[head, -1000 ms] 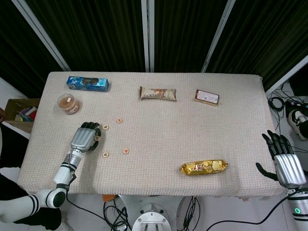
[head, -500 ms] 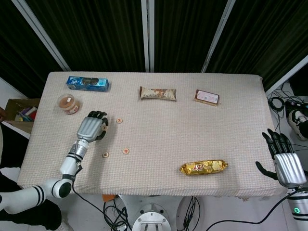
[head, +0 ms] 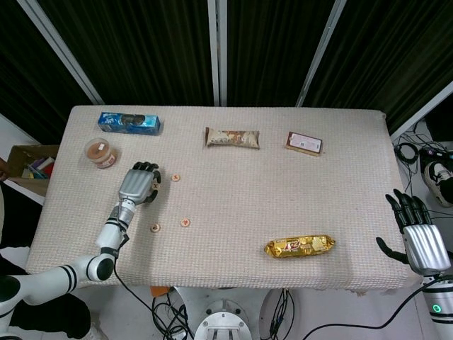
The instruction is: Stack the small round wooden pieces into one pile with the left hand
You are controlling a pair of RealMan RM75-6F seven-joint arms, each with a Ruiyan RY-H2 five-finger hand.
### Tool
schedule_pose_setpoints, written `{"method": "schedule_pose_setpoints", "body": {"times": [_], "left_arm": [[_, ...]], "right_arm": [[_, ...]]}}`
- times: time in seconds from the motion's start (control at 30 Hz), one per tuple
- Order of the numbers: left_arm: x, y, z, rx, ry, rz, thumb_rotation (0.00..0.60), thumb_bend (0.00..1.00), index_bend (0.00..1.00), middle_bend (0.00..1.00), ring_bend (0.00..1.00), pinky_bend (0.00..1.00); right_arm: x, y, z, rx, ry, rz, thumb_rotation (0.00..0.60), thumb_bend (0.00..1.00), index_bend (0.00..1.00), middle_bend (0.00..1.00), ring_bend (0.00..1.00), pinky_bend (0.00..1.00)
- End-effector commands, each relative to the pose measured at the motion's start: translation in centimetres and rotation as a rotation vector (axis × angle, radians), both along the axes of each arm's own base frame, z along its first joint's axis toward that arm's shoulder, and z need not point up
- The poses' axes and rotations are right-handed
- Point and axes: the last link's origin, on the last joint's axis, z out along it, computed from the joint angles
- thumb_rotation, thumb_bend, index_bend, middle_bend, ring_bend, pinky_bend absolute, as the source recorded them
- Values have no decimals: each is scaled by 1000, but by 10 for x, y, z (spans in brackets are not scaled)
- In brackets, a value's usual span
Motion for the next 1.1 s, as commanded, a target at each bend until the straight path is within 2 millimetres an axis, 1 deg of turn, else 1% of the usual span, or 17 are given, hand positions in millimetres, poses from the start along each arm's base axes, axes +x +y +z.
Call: {"method": "schedule_pose_setpoints", "body": {"times": [0.03, 0.23, 0.8, 1.1], "left_arm": [[0, 0, 0, -3, 5, -3, 600, 406, 459, 191, 120, 148], [3, -1, -1, -9, 14, -11, 600, 401, 443, 191, 120, 148], [-4, 0, 0, -6, 26, 17, 600, 393, 425, 188, 120, 148], [-2, 0, 0, -6, 15, 16, 600, 377, 410, 184, 120, 148]], "right_arm": [[0, 0, 0, -1, 0, -1, 600, 214, 0, 0, 0, 0], [-2, 2, 1, -5, -1, -6, 600, 214, 0, 0, 0, 0], [-3, 3, 2, -8, -4, -9, 600, 215, 0, 0, 0, 0], [-3, 3, 2, -11, -4, -8, 600, 215, 0, 0, 0, 0]]}}
